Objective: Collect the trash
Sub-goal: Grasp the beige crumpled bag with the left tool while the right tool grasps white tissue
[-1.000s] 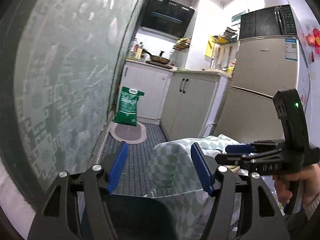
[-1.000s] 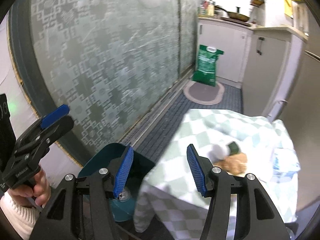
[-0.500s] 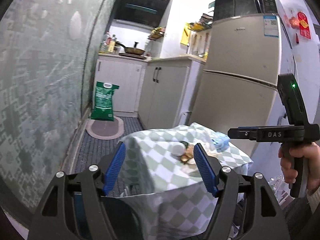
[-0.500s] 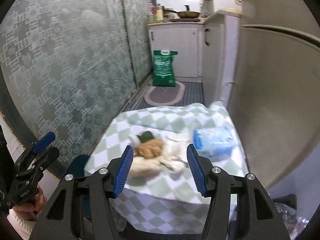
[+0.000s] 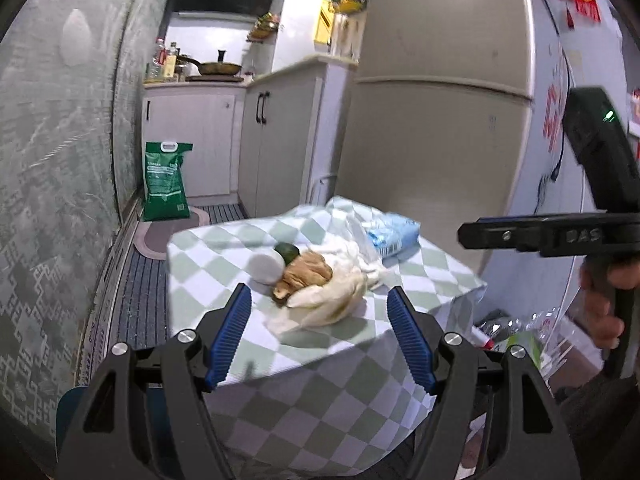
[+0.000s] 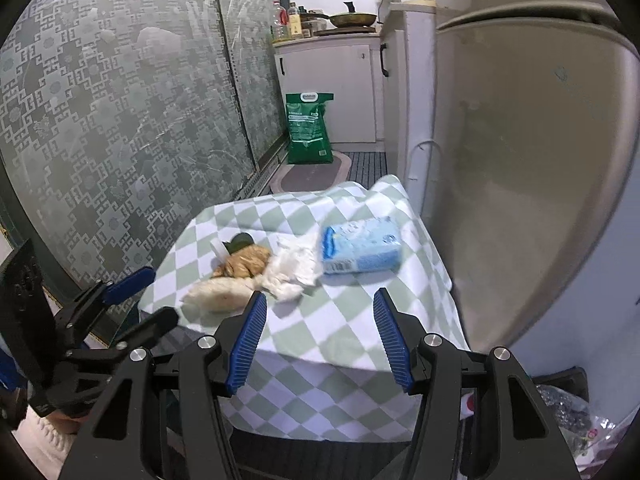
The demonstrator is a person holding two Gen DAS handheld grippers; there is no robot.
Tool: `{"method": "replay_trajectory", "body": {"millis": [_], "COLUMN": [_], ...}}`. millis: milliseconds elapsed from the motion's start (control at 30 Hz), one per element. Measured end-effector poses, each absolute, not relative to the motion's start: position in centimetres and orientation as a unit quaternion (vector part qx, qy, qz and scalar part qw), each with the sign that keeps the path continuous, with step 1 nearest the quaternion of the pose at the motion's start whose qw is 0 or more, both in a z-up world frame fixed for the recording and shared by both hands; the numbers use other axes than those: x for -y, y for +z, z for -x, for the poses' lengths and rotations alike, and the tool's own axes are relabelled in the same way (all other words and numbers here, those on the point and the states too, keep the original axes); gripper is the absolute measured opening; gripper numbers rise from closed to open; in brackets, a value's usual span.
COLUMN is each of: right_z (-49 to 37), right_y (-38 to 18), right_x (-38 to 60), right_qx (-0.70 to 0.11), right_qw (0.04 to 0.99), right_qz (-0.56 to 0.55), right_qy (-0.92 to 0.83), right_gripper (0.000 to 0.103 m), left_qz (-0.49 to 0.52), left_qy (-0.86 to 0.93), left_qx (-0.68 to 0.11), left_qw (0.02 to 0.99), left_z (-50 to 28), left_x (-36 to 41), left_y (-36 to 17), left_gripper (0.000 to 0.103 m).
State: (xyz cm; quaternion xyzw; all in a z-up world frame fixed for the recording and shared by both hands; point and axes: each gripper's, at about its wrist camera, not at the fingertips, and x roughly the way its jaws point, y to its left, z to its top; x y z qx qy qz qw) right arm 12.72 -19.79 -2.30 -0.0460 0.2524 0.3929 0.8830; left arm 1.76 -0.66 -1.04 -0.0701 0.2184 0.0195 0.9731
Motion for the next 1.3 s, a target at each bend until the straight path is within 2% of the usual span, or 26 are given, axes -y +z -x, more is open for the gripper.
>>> {"method": "replay_trajectory", "body": {"millis": [133, 300, 367, 433, 500, 567, 1133, 1300], "right_z": [-13.3, -14.0, -14.3, -14.7, -15.2, -15.4, -15.1, -15.2], "right_y": [-2.8, -3.4, -3.7, -4.0, -4.3, -4.7, -5.9, -6.2], "right_x": [20.6, 20.9, 20.6, 20.1, 19.9, 19.4, 14.4, 13.2], "right_qx": [-0.260, -0.263, -0.261, -0.265, -0.274, -0.281, -0.290, -0.290], "right_qw": [0.882, 0.879, 0.878, 0.874, 0.867, 0.864, 0.858, 0.859], "right_qz": [0.041, 0.040, 0.044, 0.042, 0.032, 0.029, 0.063, 0.080], "right_qy": [0.391, 0.395, 0.399, 0.405, 0.415, 0.417, 0.419, 0.414], "right_gripper": [0.056, 0.056, 0.056, 0.056, 0.056, 0.056, 0.056, 0.039], "left_qz": [0.060, 0.058, 0.067, 0.075, 0.081, 0.084, 0.122, 0.132], "left_qy": [0.022, 0.040, 0.036, 0.036, 0.035, 0.037, 0.018, 0.014], "left_qx": [-0.232, -0.275, -0.280, -0.283, -0.287, -0.286, -0.245, -0.227], "left_qw": [0.971, 0.959, 0.957, 0.955, 0.954, 0.954, 0.962, 0.965], "left_z": [-3.0, -4.6, -4.7, -4.8, -4.8, -4.8, -2.6, -1.5], "left_x": [1.4, 1.4, 1.0, 0.8, 0.7, 0.6, -0.7, -1.5], "left_y": [-1.6, -2.7, -2.9, -2.9, -3.0, -2.9, -1.2, -0.6], "left_gripper": [0.068, 0.045, 0.041, 0.029, 0.011, 0.006, 0.004, 0.004]}}
